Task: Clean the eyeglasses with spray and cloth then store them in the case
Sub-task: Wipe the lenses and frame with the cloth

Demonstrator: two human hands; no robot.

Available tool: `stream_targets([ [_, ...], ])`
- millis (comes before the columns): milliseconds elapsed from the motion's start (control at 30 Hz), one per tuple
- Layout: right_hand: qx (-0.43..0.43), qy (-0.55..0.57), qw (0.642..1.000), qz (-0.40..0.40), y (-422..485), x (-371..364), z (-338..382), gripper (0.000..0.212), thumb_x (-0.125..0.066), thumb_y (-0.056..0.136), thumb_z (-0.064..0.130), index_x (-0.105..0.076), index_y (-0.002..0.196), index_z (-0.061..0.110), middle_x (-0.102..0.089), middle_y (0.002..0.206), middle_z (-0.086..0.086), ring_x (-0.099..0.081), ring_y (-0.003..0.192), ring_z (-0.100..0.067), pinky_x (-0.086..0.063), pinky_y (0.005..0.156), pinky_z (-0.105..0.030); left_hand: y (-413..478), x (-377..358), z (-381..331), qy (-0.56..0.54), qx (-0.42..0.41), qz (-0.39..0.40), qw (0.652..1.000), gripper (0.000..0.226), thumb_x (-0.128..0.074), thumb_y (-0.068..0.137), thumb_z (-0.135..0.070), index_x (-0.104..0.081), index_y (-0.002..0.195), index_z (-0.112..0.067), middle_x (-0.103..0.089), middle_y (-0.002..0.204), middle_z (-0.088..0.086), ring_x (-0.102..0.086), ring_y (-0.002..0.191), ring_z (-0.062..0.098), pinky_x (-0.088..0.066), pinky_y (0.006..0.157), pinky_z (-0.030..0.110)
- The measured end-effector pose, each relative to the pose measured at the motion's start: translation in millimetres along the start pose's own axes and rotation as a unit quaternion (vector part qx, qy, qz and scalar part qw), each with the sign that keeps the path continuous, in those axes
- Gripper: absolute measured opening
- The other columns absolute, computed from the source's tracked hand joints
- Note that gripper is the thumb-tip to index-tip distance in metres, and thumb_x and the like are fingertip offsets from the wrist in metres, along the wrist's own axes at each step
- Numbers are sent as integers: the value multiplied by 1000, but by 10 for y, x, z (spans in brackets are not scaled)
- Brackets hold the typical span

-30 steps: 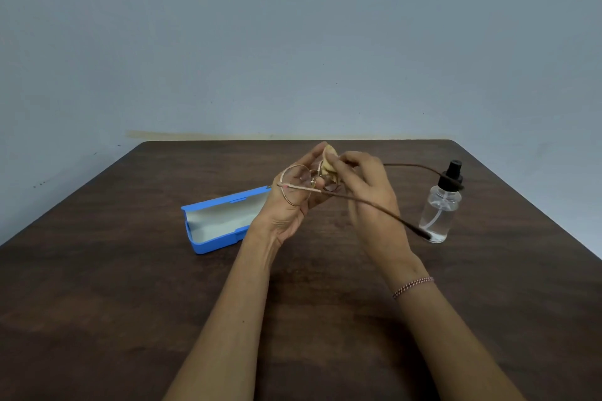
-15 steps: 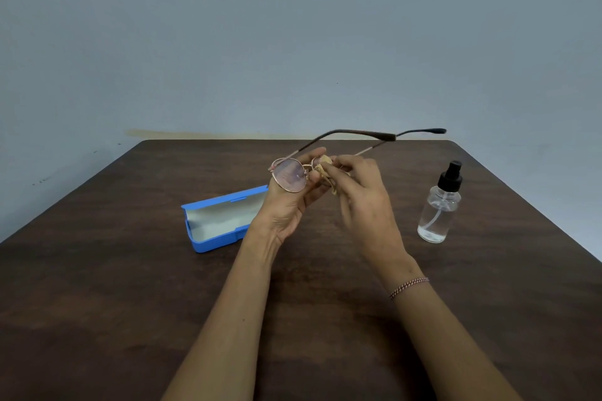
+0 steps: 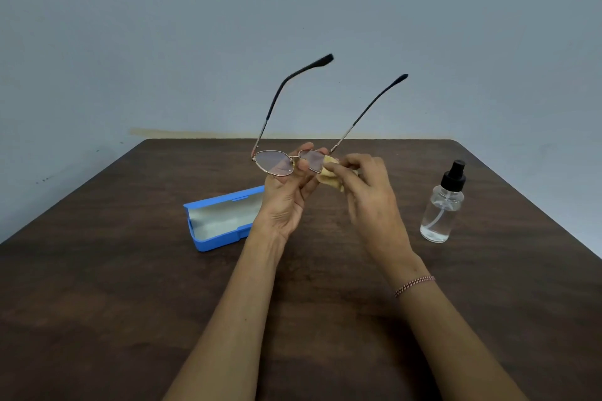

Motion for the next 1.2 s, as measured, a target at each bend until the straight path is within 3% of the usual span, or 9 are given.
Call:
stream_targets([
  [300, -3, 9, 1000, -8, 0, -8, 38, 39, -61, 77, -15, -63, 113, 1, -47, 112, -7, -43, 103, -19, -37, 92, -19, -43, -39, -3, 21, 18, 24, 999, 66, -85, 54, -39, -59, 108, -11, -73, 100, 5, -70, 88, 14, -57, 69, 20],
  [433, -28, 2, 1000, -11, 3, 14, 17, 35, -50, 81, -9, -63, 112, 1, -51, 108, -10, -44, 100, -19, -44, 82, -22, -46, -53, 35, 78, 48, 45, 995, 55, -88, 49, -45, -74, 97, -22, -71, 103, 0, -69, 87, 10, -56, 70, 20],
  [533, -39, -16, 999, -13, 4, 19, 14, 33, -60, 82, -6, -63, 114, 1, -58, 102, -11, -52, 95, -21, -50, 72, -27, -48, -52, 81, 96, 66, 64, 991, 55, -89, 50, -42, -73, 100, -23, -72, 96, -1, -69, 88, 11, -56, 71, 24],
  [733, -113, 89, 985, -99, 48, 131, 24, 15, -59, 90, 6, -65, 104, 5, -62, 98, -3, -52, 85, -1, -43, 73, -7, -50, -27, 121, 98, 82, 65, 990, 53, -90, 48, -42, -75, 93, -19, -74, 85, 3, -71, 80, 15, -58, 70, 28],
  [800, -119, 76, 982, -122, 54, 165, 13, 13, -57, 91, 5, -63, 103, 2, -62, 98, -6, -51, 85, -1, -42, 72, -9, -64, -37, 140, 100, 100, 73, 987, 50, -91, 44, -42, -76, 86, -19, -75, 83, 3, -72, 77, 16, -59, 68, 28],
  [867, -108, 43, 985, -129, 61, 181, -5, 15, -55, 90, 2, -60, 104, 0, -61, 99, -10, -56, 89, -12, -44, 75, -15, -79, -57, 149, 96, 112, 87, 985, 46, -90, 45, -41, -77, 85, -21, -75, 85, 1, -73, 76, 16, -59, 67, 26],
  [967, -96, -25, 990, -97, 62, 155, -12, 24, -54, 86, -3, -58, 110, -3, -57, 106, -17, -57, 94, -27, -45, 77, -23, -80, -73, 167, 93, 123, 91, 984, 47, -90, 46, -40, -77, 86, -19, -75, 89, 2, -73, 76, 16, -59, 65, 25],
  [1067, -96, -42, 994, -27, 47, 74, 21, 31, -63, 80, -5, -61, 111, -4, -54, 108, -20, -57, 96, -33, -55, 66, -39, -65, -62, 188, 100, 120, 76, 985, 49, -92, 41, -43, -78, 81, -19, -74, 84, 0, -70, 71, 11, -57, 63, 23],
  [1200, -79, 18, 997, -18, 31, 38, 64, 22, -64, 85, 3, -66, 107, 1, -59, 102, -11, -58, 91, -23, -53, 70, -28, -44, -17, 157, 95, 93, 67, 989, 43, -89, 49, -44, -77, 84, -22, -73, 79, -4, -69, 74, 6, -56, 65, 20],
])
Point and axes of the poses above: each hand's wrist, its own y-axis towards the middle knuckle, its own x-axis out of the back of the hand, z = x × y, the point moved 2 cm from there along y, towards the middle knuckle
